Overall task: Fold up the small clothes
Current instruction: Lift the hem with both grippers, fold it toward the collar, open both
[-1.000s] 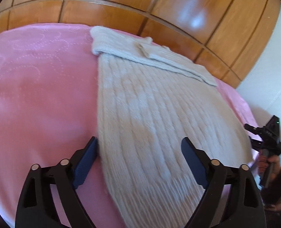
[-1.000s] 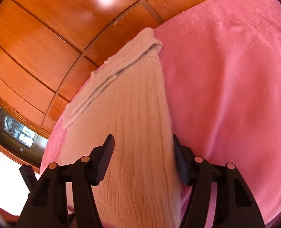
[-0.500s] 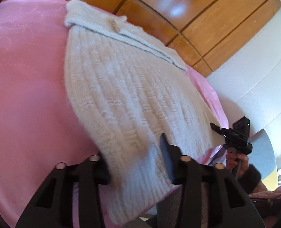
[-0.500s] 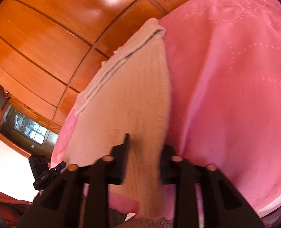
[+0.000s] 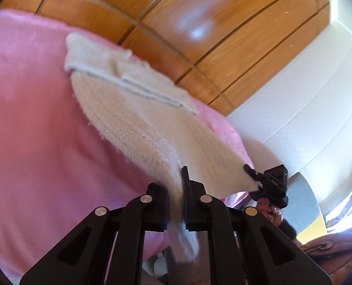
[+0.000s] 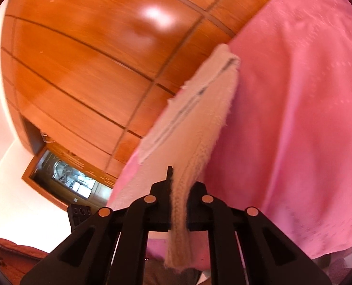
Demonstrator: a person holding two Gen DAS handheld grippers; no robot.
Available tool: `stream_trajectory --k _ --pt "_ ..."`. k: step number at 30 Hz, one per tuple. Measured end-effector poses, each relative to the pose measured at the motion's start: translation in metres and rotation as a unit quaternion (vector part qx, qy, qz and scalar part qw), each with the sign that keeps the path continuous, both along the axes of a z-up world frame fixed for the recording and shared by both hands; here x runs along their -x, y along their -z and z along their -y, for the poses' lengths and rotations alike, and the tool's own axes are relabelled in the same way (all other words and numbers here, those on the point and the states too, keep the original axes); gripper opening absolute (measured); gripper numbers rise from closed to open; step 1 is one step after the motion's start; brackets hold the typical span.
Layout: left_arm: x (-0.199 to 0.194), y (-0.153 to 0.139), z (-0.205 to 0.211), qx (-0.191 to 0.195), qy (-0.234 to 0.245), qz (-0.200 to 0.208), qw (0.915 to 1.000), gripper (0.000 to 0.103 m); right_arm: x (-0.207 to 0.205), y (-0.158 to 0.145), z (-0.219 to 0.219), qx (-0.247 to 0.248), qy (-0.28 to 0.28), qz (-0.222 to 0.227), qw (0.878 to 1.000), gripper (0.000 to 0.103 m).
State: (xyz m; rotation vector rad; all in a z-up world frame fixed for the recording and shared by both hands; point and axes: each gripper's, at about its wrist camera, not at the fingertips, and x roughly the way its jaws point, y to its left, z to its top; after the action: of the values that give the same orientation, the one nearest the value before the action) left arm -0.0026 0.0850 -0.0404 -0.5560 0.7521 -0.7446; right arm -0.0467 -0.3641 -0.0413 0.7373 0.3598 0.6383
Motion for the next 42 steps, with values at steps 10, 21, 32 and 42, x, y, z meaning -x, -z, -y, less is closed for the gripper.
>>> stream_trajectory --k 10,21,32,42 --pt "0.011 -0.008 -0.013 0.034 -0.019 0.019 0.9991 0.005 0.022 -0.027 -0.011 -0.013 -0.012 0.053 0.998 0.006" --pt "0.059 -0.063 -0.050 0.128 0.013 0.062 0.9897 0.005 0.089 -0.035 0.008 -0.053 -0.048 0.124 0.990 0.006" --pt "0.060 -0.069 -0.076 0.201 0.022 0.018 0.9791 0.005 0.168 -0.029 0.017 -0.088 -0.077 0.188 0.975 0.007" --pt "-0.041 -0.046 -0.074 0.193 -0.023 -0.045 0.9800 0.005 0.061 -0.048 0.030 -0.138 -0.060 0.110 0.982 0.007"
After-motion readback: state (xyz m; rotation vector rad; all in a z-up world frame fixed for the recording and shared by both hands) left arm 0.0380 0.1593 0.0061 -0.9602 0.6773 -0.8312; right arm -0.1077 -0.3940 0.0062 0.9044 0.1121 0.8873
